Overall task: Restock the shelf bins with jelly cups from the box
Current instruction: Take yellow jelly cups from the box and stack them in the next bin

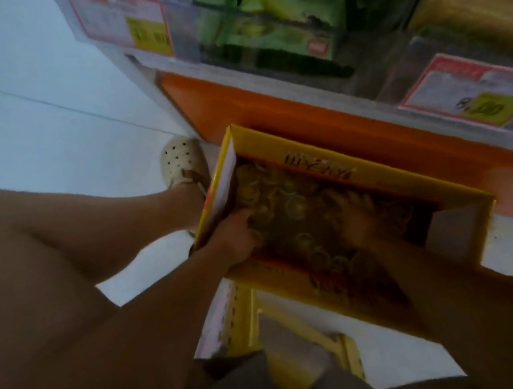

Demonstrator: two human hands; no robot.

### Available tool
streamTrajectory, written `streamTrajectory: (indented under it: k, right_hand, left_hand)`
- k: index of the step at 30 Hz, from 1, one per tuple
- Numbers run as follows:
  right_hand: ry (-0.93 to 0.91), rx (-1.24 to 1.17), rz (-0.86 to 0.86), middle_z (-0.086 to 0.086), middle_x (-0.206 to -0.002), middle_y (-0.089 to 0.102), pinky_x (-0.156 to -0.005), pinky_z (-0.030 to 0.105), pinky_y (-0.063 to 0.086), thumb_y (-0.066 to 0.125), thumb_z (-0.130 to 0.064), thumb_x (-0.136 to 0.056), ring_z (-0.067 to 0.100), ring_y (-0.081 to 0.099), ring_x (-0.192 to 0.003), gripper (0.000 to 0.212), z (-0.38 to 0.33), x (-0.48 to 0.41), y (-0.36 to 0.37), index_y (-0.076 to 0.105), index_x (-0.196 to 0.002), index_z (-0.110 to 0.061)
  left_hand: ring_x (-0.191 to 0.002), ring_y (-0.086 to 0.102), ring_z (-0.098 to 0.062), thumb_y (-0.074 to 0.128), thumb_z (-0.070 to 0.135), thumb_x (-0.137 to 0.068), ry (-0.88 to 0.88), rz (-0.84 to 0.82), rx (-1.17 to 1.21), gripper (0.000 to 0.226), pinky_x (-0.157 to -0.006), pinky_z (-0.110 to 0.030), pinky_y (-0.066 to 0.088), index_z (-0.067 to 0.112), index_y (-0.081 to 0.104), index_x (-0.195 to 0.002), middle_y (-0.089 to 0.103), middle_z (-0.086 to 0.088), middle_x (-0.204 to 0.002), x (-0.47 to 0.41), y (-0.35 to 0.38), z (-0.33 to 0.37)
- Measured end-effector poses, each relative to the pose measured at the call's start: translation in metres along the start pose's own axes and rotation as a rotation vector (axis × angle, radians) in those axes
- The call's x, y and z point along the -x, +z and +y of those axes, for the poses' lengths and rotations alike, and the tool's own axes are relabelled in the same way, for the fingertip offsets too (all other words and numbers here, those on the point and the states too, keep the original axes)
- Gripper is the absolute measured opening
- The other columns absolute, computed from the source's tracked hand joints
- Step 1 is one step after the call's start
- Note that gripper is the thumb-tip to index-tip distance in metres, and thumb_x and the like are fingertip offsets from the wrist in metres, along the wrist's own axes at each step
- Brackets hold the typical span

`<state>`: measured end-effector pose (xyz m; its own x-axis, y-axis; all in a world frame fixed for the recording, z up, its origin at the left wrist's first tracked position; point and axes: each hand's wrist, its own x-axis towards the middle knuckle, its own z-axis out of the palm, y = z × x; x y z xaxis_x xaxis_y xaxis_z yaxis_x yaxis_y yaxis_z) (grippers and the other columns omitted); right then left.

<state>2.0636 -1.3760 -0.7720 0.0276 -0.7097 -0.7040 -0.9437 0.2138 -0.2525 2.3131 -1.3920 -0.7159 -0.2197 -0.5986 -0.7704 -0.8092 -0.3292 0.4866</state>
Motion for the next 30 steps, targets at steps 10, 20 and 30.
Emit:
streamTrajectory:
  k: [10,20,30]
  right_hand:
    - [0.072,-0.112,-0.156,0.012,-0.158,0.014,-0.113,0.057,0.024,0.047,-0.050,-0.093,0.039,0.022,-0.142,0.077,-0.004,-0.051,0.021,0.000,-0.153,-0.035]
    - [0.143,-0.118,-0.097,0.016,-0.157,0.002,-0.101,0.052,0.037,0.059,-0.032,-0.092,0.044,0.020,-0.140,0.066,-0.012,-0.043,0.052,0.025,-0.148,-0.029]
    - [0.139,-0.674,-0.123,0.009,-0.124,0.057,-0.080,0.048,0.056,0.077,-0.038,-0.068,0.037,0.060,-0.107,0.060,0.001,-0.046,0.062,0.045,-0.119,-0.039]
  left_hand:
    - [-0.136,0.037,-0.026,0.061,0.033,-0.092,-0.082,-0.004,-0.081,0.058,-0.113,-0.038,0.031,0.021,0.039,-0.144,0.042,-0.006,-0.147,-0.012,-0.001,-0.016]
    - [-0.136,0.038,-0.026,0.061,0.029,-0.093,-0.104,-0.060,-0.095,0.059,-0.114,-0.038,0.030,0.018,0.037,-0.145,0.040,-0.008,-0.149,-0.023,0.002,-0.015]
    - [-0.133,0.042,-0.027,0.064,0.025,-0.091,-0.088,-0.062,-0.037,0.057,-0.112,-0.040,0.034,0.017,0.040,-0.143,0.044,-0.008,-0.146,-0.029,0.006,-0.023]
